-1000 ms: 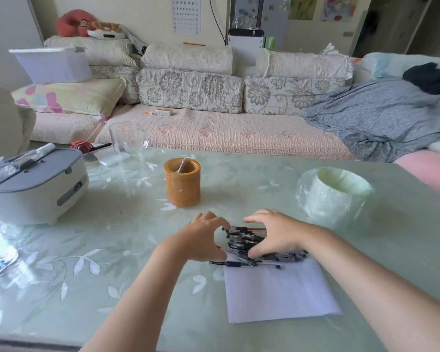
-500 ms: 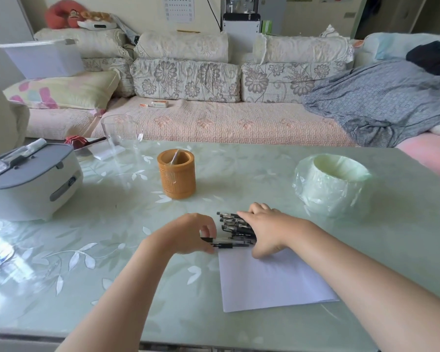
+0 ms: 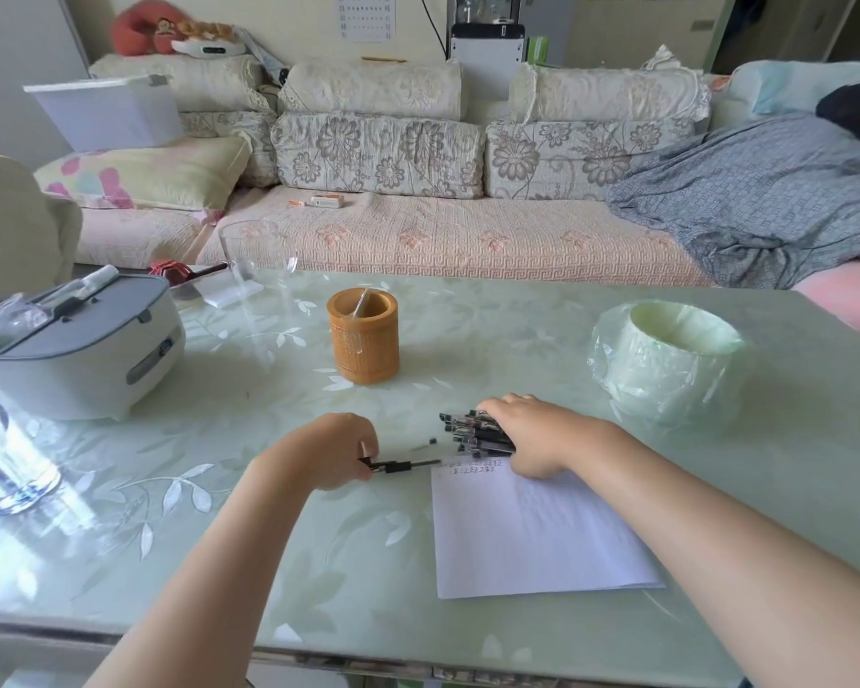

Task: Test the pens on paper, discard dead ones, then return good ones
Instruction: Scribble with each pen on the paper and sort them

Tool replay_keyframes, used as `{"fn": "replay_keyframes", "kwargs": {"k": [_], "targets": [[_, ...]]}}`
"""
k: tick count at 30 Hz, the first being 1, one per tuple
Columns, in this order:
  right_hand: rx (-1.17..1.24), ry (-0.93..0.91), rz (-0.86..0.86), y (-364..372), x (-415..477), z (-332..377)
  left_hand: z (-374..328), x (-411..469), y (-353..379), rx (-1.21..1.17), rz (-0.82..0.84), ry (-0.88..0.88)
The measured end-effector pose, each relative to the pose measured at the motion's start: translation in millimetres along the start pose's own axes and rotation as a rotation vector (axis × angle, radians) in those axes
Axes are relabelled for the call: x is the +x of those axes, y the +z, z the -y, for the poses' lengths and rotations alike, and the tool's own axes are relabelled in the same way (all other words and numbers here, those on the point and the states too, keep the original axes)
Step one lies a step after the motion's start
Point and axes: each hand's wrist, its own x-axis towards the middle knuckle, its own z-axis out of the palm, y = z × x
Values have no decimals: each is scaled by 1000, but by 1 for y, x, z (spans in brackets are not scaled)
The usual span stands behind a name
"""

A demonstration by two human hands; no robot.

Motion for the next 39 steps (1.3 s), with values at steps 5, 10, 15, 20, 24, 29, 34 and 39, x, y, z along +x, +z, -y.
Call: {"fn": "replay_keyframes", "kwargs": {"k": [5, 10, 15, 20, 24, 29, 34, 39], "targets": [[8, -13, -47, 2, 2, -3, 16, -1, -4, -19, -3, -155], [34, 15, -115, 7, 8, -8, 5, 1, 2, 79, -94, -95], [54, 47, -194, 7, 14, -22, -46, -5, 13, -44, -294, 338], [34, 58, -290, 0, 13, -31, -71, 2, 37, -12, -146, 453], [35, 53, -357, -7, 13, -31, -73, 11, 43, -100, -139, 483], [39, 30, -354, -11, 14, -24, -41, 12, 24, -131, -371, 363], [62, -99, -312, -13, 15, -2, 6, -1, 17, -57, -373, 82], [45, -274, -282, -9, 18, 30, 21, -4, 17, -91, -348, 79]]}}
